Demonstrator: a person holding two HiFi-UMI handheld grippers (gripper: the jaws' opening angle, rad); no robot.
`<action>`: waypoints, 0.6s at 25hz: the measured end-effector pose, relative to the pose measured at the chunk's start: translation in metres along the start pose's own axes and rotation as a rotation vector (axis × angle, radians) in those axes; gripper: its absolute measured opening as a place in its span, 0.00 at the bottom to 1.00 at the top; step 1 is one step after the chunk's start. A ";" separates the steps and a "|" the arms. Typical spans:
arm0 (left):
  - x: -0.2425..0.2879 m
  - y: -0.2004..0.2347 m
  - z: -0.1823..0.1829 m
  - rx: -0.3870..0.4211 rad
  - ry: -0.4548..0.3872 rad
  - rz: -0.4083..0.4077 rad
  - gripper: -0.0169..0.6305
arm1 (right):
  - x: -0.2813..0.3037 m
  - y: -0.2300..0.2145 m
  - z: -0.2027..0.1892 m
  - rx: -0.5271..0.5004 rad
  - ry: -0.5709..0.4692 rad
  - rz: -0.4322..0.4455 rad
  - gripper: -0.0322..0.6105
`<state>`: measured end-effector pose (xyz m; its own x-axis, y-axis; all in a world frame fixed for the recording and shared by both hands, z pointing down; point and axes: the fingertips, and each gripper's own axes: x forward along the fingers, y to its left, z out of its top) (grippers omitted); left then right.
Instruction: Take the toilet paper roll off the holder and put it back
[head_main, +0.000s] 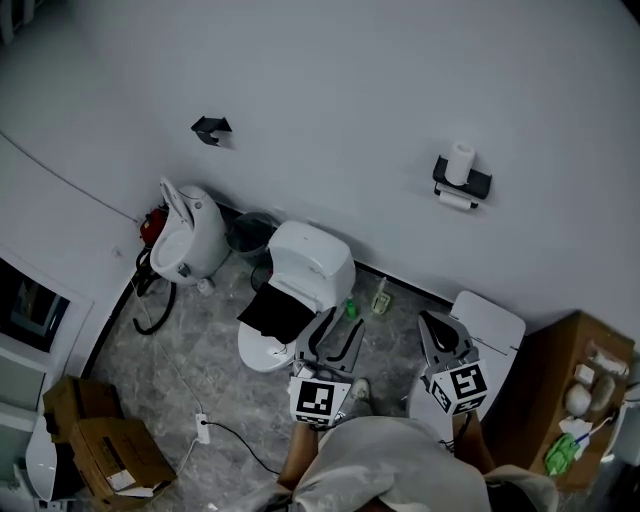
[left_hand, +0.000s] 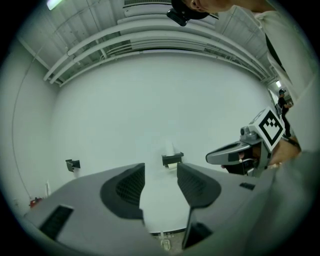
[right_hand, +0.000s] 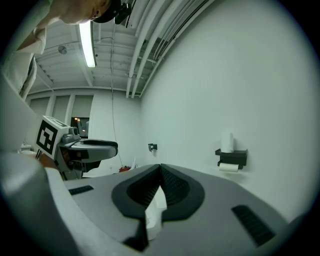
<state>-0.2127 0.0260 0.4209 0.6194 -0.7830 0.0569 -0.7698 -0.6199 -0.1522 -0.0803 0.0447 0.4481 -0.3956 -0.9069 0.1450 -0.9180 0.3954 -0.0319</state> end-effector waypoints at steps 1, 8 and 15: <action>0.003 0.006 0.000 0.001 -0.003 -0.008 0.35 | 0.005 0.000 0.002 -0.002 -0.001 -0.008 0.05; 0.024 0.038 -0.001 0.004 -0.020 -0.061 0.35 | 0.035 0.002 0.011 -0.008 -0.005 -0.064 0.05; 0.046 0.058 -0.005 0.001 -0.036 -0.120 0.35 | 0.058 -0.002 0.013 -0.009 -0.002 -0.122 0.05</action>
<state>-0.2296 -0.0461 0.4198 0.7123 -0.7008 0.0393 -0.6895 -0.7091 -0.1477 -0.1022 -0.0104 0.4440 -0.2811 -0.9486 0.1451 -0.9590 0.2834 -0.0049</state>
